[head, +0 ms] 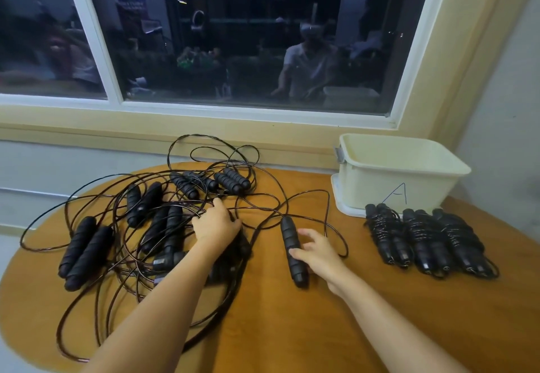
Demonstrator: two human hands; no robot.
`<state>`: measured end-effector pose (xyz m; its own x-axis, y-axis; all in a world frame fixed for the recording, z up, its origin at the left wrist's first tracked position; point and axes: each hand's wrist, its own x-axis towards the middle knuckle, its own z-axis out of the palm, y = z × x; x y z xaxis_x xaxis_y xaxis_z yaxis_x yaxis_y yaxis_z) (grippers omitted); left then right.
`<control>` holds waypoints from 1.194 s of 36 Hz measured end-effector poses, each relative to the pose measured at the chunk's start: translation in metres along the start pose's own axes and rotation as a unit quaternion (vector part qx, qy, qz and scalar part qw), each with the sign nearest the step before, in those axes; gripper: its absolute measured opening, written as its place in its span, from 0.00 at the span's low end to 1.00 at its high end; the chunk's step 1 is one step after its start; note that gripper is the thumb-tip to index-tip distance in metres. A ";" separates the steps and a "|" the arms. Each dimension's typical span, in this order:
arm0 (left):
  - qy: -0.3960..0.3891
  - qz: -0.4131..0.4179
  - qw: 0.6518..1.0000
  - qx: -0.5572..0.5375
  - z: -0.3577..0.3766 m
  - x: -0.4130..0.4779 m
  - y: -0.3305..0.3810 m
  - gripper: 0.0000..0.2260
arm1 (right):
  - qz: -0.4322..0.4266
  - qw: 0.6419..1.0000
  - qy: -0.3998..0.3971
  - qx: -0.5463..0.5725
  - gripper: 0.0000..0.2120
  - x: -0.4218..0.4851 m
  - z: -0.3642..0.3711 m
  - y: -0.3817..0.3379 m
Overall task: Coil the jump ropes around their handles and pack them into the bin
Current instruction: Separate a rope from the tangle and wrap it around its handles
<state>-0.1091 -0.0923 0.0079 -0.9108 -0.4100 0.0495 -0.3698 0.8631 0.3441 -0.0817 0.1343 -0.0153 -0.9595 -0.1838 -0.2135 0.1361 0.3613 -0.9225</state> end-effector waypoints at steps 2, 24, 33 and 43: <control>-0.012 -0.035 0.998 -0.056 -0.003 0.003 0.003 0.28 | -0.003 1.000 0.003 0.009 0.25 0.000 -0.001 0.000; -0.256 0.013 0.857 -0.446 0.029 -0.118 0.068 0.15 | 0.041 0.994 0.022 0.101 0.22 -0.072 -0.043 0.024; -0.252 0.015 0.863 -0.438 0.031 -0.149 0.057 0.13 | -0.001 0.999 0.028 -0.037 0.23 -0.092 -0.031 0.034; -0.230 0.057 0.900 -0.366 0.027 -0.158 0.059 0.15 | -0.012 0.897 0.093 -0.432 0.38 -0.088 -0.019 0.025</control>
<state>0.0082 0.0312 -0.0047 -0.9770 -0.0201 -0.2123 -0.2027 0.3980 0.8947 0.0015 0.1765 -0.0138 -0.9950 -0.0753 -0.0650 -0.0511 0.9477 -0.3151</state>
